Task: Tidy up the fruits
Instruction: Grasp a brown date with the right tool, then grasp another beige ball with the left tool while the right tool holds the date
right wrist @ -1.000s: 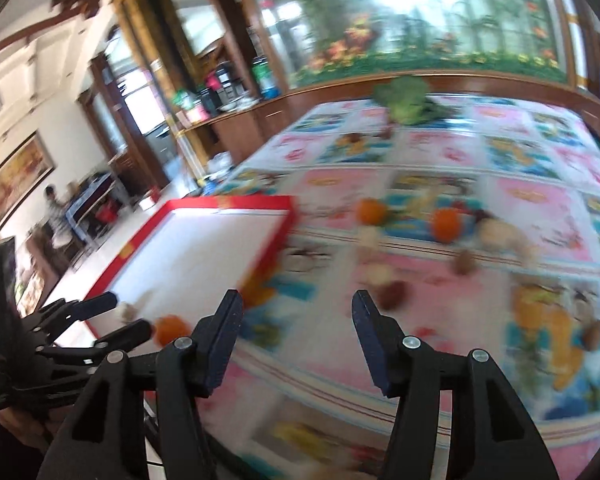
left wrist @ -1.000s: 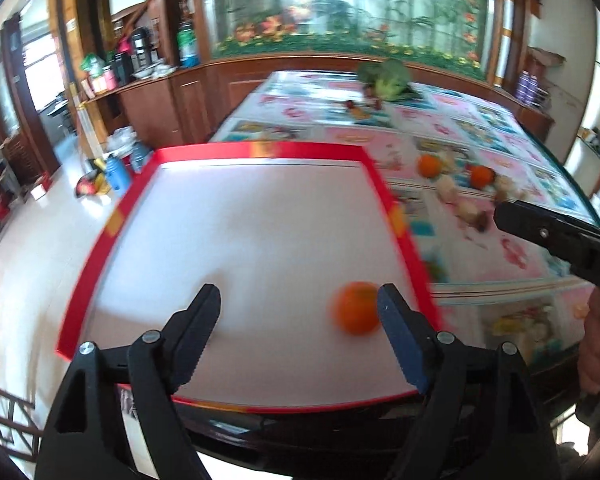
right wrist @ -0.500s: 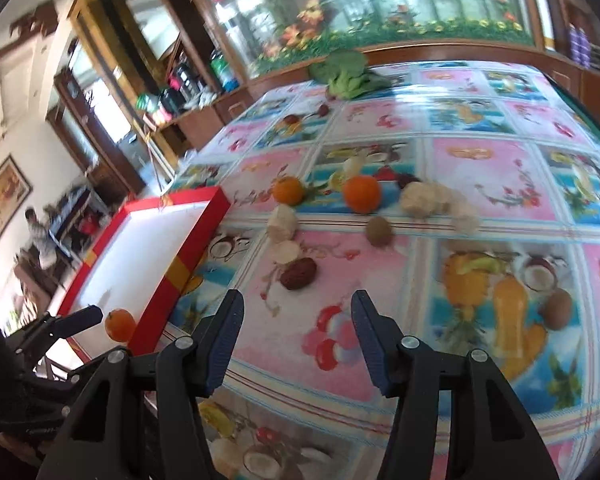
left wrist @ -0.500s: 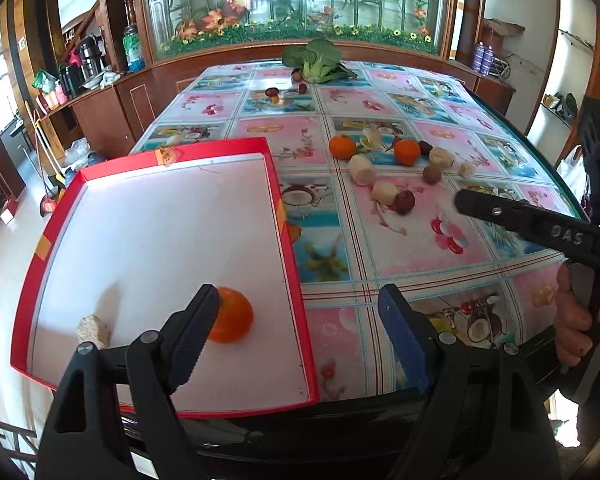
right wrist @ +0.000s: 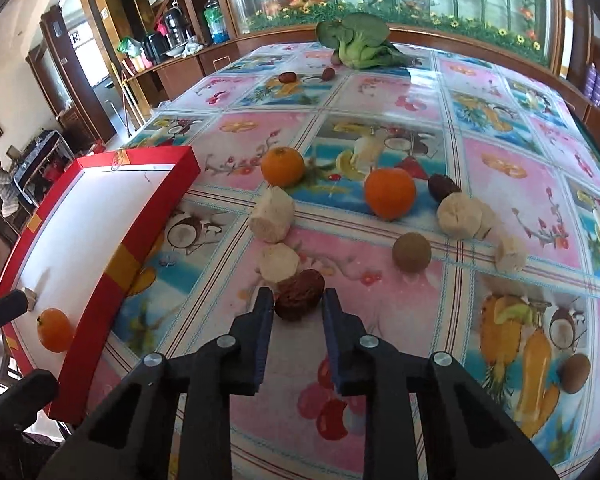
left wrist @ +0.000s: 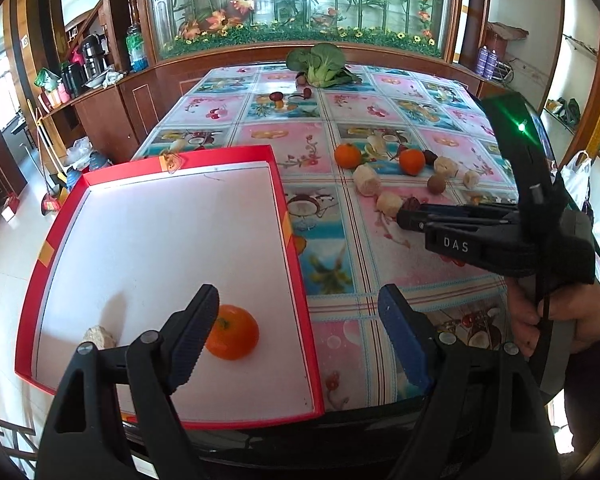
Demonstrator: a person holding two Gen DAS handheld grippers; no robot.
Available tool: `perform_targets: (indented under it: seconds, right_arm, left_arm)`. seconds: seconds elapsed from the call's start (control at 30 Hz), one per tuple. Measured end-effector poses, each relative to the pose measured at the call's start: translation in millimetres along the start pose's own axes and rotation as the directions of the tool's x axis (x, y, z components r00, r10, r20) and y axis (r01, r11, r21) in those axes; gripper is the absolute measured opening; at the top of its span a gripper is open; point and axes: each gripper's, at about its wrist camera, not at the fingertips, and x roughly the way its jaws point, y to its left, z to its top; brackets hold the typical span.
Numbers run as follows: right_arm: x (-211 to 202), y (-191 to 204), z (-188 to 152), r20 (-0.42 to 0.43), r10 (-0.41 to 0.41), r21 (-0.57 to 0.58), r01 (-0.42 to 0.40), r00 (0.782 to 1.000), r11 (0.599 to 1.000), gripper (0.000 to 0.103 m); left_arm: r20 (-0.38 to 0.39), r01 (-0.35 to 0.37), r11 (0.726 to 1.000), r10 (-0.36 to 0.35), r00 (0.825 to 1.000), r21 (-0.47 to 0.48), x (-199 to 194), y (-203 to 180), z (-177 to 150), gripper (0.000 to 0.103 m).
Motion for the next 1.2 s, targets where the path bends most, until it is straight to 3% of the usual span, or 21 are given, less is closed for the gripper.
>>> perform_targets:
  seconds: [0.3,0.47,0.67,0.97,1.1,1.2]
  right_arm:
    - [-2,-14,4,-0.01,0.034,-0.013,-0.034,0.999,0.999,0.022]
    - [-15,-44,-4,-0.015,0.025,0.009,-0.025,1.0,1.0,0.022]
    - [-32,-81,-18,-0.011,0.015,0.062,-0.014,1.0,0.998,0.022]
    - [-36,-97,-22,0.016,0.095,0.12,-0.096,0.995,0.988,0.022]
    - [-35,-105,-23,0.026,0.142,0.154,-0.144,0.99,0.978,0.022]
    - [-35,-105,-23,0.028,0.151,0.156,-0.154,0.988,0.976,0.022]
  left_arm:
    - [-0.019,0.024,0.998,-0.023,1.0,0.055,13,-16,22,0.082]
    - [-0.046,0.034,0.997,-0.03,0.998,0.074,32,-29,37,0.082]
    - [-0.113,0.056,0.998,-0.051,0.992,0.042,68,-46,55,0.082]
    - [-0.181,0.054,0.999,-0.054,0.982,-0.008,108,-62,71,0.082]
    - [-0.193,0.057,0.998,-0.057,0.98,-0.005,116,-68,74,0.069]
    - [-0.194,0.053,0.999,-0.05,0.98,0.008,119,-73,75,0.067]
